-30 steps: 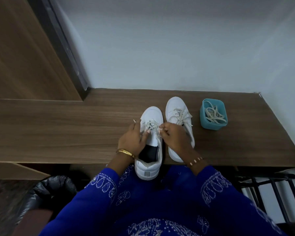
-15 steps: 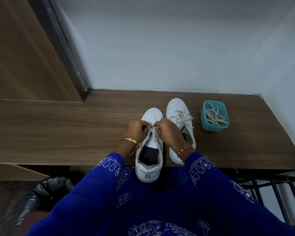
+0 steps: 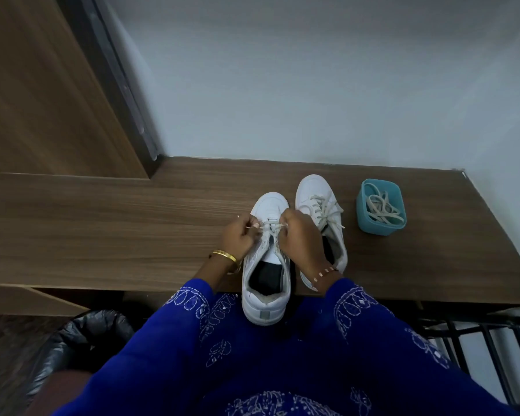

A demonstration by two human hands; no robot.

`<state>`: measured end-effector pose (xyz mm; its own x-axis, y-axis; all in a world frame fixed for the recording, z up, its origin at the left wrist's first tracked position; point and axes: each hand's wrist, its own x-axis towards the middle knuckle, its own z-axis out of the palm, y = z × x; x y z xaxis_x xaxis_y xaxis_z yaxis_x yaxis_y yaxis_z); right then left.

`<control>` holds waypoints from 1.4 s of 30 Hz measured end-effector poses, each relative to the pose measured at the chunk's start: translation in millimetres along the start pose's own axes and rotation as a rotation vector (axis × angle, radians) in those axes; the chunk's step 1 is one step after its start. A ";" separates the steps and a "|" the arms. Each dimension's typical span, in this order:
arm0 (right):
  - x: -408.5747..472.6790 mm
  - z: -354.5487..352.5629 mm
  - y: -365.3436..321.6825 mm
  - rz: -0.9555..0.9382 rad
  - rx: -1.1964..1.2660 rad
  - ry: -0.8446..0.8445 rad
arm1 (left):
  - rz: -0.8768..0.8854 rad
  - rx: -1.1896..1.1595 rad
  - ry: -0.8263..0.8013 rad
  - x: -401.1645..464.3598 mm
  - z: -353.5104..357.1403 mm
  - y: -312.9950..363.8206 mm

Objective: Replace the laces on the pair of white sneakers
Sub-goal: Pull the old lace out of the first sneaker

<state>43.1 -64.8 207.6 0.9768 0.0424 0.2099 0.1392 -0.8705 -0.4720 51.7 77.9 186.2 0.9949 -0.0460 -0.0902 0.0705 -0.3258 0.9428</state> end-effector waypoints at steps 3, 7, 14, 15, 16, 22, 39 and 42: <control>5.4 -3.2 4.3 -0.195 -0.066 -0.068 | 0.152 0.217 -0.063 3.5 -2.1 2.0; 12.0 2.4 4.6 -0.248 -0.166 -0.133 | 0.176 0.383 -0.022 2.2 0.2 3.5; 6.0 8.5 1.5 0.421 0.505 0.114 | -0.203 -0.219 0.109 -2.7 2.6 -4.3; 6.5 9.4 0.6 0.460 0.553 0.134 | -0.226 -0.275 0.123 -2.0 3.1 -6.6; 6.4 8.9 -0.3 0.458 0.550 0.122 | -0.226 -0.279 0.119 -2.4 2.5 -5.3; 7.5 1.8 8.6 -0.183 -0.045 0.041 | 0.084 0.124 0.015 -1.5 -1.0 4.3; 14.4 -4.4 -0.7 -0.161 -0.264 -0.121 | -0.071 0.054 0.067 -9.3 -2.1 2.3; 6.6 -7.9 1.7 0.269 0.378 -0.082 | -0.085 -0.023 0.105 -12.8 -2.8 2.9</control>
<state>48.5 -69.9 215.0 0.9938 -0.1089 -0.0235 -0.0861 -0.6169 -0.7823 39.4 80.2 191.0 0.9872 0.0802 -0.1375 0.1556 -0.3030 0.9402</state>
